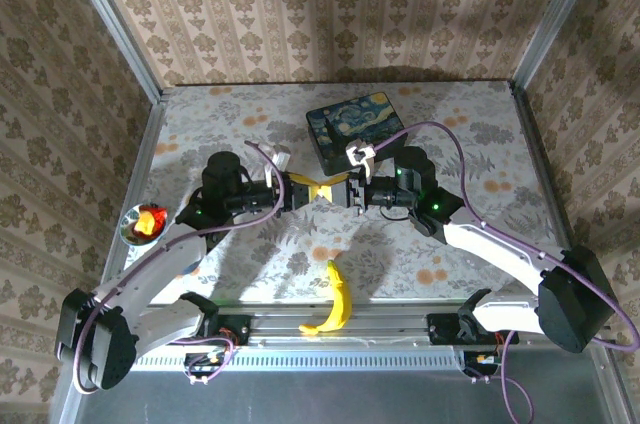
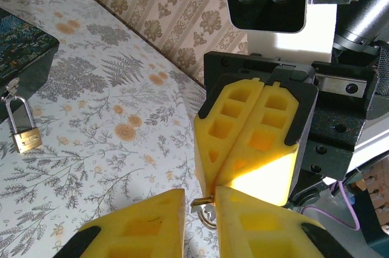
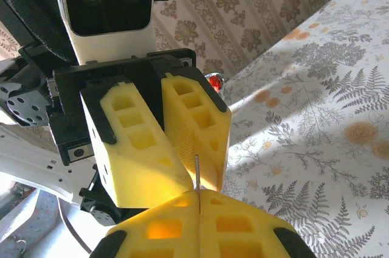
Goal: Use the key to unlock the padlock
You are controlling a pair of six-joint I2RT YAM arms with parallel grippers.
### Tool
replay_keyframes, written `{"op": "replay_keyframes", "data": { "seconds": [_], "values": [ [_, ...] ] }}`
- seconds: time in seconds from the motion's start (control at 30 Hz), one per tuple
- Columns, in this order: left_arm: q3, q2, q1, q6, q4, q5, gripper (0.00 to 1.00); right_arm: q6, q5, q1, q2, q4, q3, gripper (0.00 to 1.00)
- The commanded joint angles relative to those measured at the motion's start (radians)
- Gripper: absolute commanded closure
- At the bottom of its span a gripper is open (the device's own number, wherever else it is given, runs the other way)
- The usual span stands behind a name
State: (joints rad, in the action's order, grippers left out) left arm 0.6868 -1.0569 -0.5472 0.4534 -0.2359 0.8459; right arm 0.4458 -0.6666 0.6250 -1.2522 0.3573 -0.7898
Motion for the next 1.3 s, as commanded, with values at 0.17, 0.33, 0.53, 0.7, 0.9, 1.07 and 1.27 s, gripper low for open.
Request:
{"op": "replay_keyframes", "data": {
  "seconds": [0.17,0.33,0.53,0.7,0.9,1.07,1.27],
  "values": [
    [-0.005,-0.005,0.007,0.017,-0.053,0.022,0.75,0.008,-0.038,-0.004,-0.016,0.031,0.006,1.00],
    [-0.007,-0.005,0.007,0.032,-0.077,0.019,0.81,0.008,-0.039,-0.004,-0.015,0.033,0.006,1.00],
    [-0.009,-0.005,0.012,0.034,-0.067,0.019,0.85,0.011,-0.036,-0.004,-0.010,0.037,0.008,1.00],
    [-0.010,-0.005,0.013,0.029,-0.056,0.035,0.94,0.014,-0.030,-0.004,-0.005,0.041,0.009,1.00],
    [-0.001,0.013,0.013,-0.007,-0.015,0.013,1.00,0.025,-0.012,-0.003,0.004,0.041,0.009,1.00],
    [-0.002,0.061,0.012,-0.054,0.006,-0.051,1.00,0.032,0.038,-0.004,0.033,0.032,0.027,0.78],
    [0.011,0.119,0.009,-0.092,0.040,-0.140,1.00,0.037,0.143,-0.005,0.099,0.014,0.079,0.47]
  ]
}}
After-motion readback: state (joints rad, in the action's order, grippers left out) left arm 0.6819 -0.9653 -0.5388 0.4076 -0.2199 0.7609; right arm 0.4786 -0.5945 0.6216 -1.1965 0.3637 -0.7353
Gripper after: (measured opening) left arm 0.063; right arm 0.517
